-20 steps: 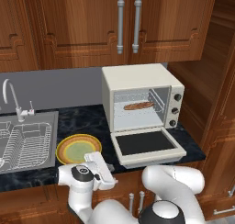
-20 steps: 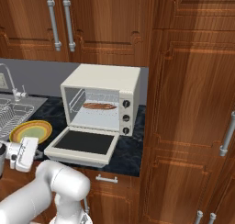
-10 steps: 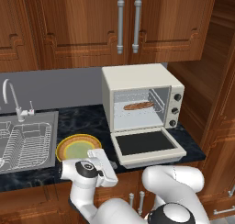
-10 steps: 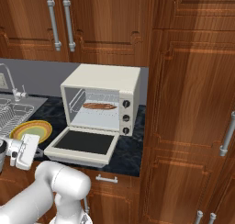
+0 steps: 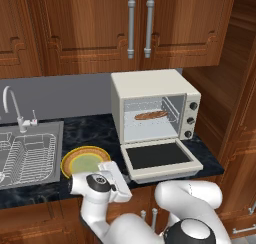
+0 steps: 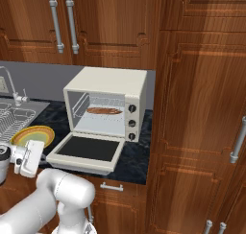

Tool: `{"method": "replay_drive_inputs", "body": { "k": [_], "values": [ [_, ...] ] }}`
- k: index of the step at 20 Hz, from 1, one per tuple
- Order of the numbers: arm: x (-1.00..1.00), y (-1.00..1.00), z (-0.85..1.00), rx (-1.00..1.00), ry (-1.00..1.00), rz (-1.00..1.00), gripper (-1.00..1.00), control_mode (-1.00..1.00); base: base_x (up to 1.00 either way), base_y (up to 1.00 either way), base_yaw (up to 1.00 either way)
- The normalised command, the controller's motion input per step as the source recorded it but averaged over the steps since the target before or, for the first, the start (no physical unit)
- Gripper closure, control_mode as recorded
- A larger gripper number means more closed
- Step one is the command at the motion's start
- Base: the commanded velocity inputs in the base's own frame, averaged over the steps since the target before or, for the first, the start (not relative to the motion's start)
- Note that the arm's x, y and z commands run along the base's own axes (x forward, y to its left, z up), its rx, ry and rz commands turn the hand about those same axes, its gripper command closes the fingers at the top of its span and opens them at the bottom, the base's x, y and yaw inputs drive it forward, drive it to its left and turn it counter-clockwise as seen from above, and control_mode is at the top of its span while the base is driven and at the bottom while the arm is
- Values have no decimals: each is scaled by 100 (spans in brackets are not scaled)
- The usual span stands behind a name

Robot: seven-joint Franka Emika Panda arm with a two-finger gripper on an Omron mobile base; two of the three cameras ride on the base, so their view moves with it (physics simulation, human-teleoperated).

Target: Pull the toaster oven rack outwards. Pick up the baguette from the plate and place it on the toaster oven rack. Close the toaster oven door fully and set the temperature to the lowest setting.

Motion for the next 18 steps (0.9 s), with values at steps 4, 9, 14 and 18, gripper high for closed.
{"method": "replay_drive_inputs", "body": {
  "k": [4,9,14,18],
  "values": [
    [14,-28,0,1,0,0,100,-100,0,0,0],
    [21,-8,-20,0,3,0,100,-100,0,0,0],
    [16,-9,-9,0,0,0,100,-100,0,0,0],
    [2,-19,0,1,0,0,100,-100,0,0,0]
  ]
}}
